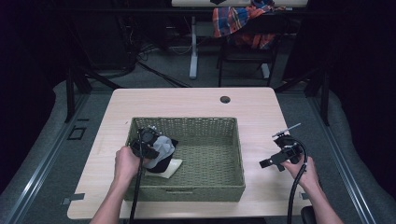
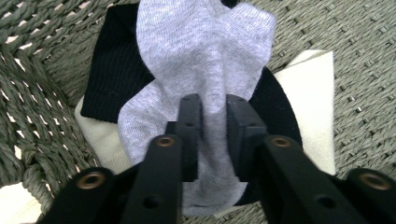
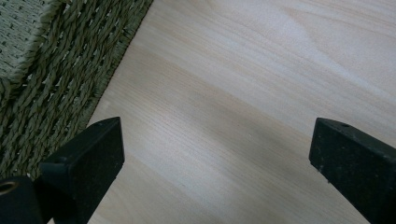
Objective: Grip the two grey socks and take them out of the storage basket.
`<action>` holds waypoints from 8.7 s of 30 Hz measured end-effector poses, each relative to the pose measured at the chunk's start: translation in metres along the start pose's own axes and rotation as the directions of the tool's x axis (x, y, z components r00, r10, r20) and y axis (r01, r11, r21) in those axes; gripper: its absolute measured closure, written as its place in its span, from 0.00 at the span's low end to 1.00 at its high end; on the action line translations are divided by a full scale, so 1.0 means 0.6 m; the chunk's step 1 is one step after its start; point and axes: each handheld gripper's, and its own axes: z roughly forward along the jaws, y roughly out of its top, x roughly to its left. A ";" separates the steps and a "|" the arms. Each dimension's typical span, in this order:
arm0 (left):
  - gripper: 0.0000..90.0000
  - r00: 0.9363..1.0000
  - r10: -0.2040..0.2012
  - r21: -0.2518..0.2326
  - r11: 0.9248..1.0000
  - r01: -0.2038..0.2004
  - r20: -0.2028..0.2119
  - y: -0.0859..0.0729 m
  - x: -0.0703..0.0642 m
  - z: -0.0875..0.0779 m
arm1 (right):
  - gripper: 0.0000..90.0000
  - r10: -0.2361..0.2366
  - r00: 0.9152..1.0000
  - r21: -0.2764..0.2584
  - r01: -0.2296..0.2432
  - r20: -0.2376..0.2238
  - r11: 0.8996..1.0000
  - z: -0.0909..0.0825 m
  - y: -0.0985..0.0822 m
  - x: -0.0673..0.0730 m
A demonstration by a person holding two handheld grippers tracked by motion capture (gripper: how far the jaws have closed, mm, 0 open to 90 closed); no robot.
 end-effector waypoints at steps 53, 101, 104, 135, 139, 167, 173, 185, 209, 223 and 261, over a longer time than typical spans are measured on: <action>0.94 0.999 -0.032 -0.256 0.966 0.032 0.005 -0.025 0.038 -0.155 | 0.02 -0.006 1.000 0.019 0.006 0.001 1.000 -0.001 0.001 0.000; 0.94 0.957 -0.281 -0.388 0.891 0.235 -0.065 -0.118 0.140 -0.221 | 0.01 -0.011 1.000 0.027 0.011 0.011 1.000 -0.004 0.001 -0.001; 0.94 0.949 -0.307 -0.381 0.888 0.259 -0.070 -0.126 0.150 -0.210 | 0.01 -0.005 1.000 0.018 0.004 0.009 1.000 -0.003 0.000 -0.001; 0.94 0.922 -0.369 -0.235 0.913 0.335 -0.118 -0.155 0.195 -0.077 | 0.00 0.010 1.000 0.024 -0.010 0.007 1.000 0.003 -0.001 0.004; 0.94 0.923 -0.373 -0.190 0.917 0.350 -0.097 -0.159 0.202 -0.058 | 0.00 -0.012 1.000 0.057 0.012 0.005 0.998 0.001 0.001 -0.001; 0.42 0.909 -0.415 -0.162 0.900 0.405 -0.031 -0.156 0.209 -0.061 | 0.00 -0.014 1.000 0.051 0.015 -0.007 0.999 0.002 0.001 0.002; 0.24 0.904 -0.425 -0.205 0.889 0.409 -0.041 -0.152 0.202 -0.090 | 0.00 0.014 1.000 0.013 -0.014 -0.014 1.000 0.006 -0.002 0.004; 0.06 0.925 -0.379 -0.277 0.892 0.357 -0.031 -0.124 0.172 -0.135 | 0.00 -0.014 1.000 0.048 0.015 -0.019 0.999 0.002 0.001 0.001; 0.00 0.981 -0.185 -0.252 0.954 0.164 -0.061 -0.043 0.084 -0.134 | 0.00 -0.004 1.000 0.051 0.005 -0.018 0.999 0.003 -0.001 -0.002; 0.00 0.994 -0.081 -0.165 0.984 0.069 -0.069 0.000 0.049 -0.106 | 0.00 0.016 0.999 0.041 -0.014 -0.035 0.999 0.012 -0.004 -0.006; 0.95 0.998 0.056 0.061 0.997 -0.057 0.012 0.030 0.005 0.025 | 0.01 0.012 1.000 0.039 -0.011 -0.028 0.999 0.009 -0.004 0.001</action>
